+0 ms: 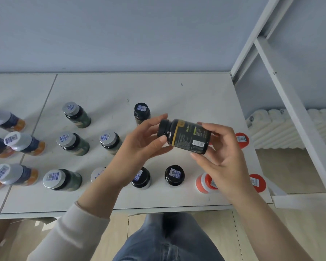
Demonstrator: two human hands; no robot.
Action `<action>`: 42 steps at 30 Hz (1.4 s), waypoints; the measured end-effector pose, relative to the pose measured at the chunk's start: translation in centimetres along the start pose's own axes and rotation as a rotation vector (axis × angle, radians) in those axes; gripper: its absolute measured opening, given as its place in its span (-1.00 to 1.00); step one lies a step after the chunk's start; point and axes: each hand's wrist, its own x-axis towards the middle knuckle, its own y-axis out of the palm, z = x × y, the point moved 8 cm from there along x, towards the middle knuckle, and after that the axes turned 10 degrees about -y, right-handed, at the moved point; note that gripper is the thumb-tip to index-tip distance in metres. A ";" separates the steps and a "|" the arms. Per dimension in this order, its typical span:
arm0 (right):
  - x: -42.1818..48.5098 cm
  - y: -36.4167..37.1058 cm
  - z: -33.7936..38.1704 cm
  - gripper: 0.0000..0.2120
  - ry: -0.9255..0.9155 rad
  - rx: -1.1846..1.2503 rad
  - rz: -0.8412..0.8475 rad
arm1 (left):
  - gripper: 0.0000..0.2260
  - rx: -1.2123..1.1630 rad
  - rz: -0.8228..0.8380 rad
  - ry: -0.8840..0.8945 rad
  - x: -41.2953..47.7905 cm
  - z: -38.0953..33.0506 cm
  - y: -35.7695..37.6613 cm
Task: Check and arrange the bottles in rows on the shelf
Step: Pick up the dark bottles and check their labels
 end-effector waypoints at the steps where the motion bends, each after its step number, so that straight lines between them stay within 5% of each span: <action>1: 0.1 -0.1 0.1 -0.47 -0.023 -0.023 0.000 | -0.64 -0.036 -0.004 -0.015 0.1 0.3 0.0; 5: 0.4 -0.4 0.8 -0.46 -0.052 -0.149 -0.051 | -0.68 -0.227 0.012 -0.094 0.7 1.3 0.4; 9: 1.3 1.3 3.9 -0.51 -0.418 -0.611 0.042 | -0.68 -0.418 0.036 -0.202 1.7 2.1 0.8; 12: 1.2 1.9 3.7 -0.49 -0.472 -0.726 0.096 | -0.74 -0.394 0.018 -0.236 2.5 1.9 0.4; 16: 0.6 0.8 1.6 -0.40 -0.351 -0.795 0.233 | -0.74 -0.150 0.011 -0.178 3.2 1.2 -0.7; 26: 1.4 -1.7 -1.9 -0.45 0.136 -1.333 0.673 | -0.61 1.073 -0.123 0.057 6.0 1.7 1.5; 39: 3.5 -2.2 -2.4 -0.52 0.064 -1.351 0.710 | -0.46 1.346 -0.173 0.035 6.8 3.8 1.5; 42: 3.9 -1.4 -2.1 -0.49 0.020 -1.336 0.709 | -0.41 1.420 -0.305 0.090 5.6 1.7 0.1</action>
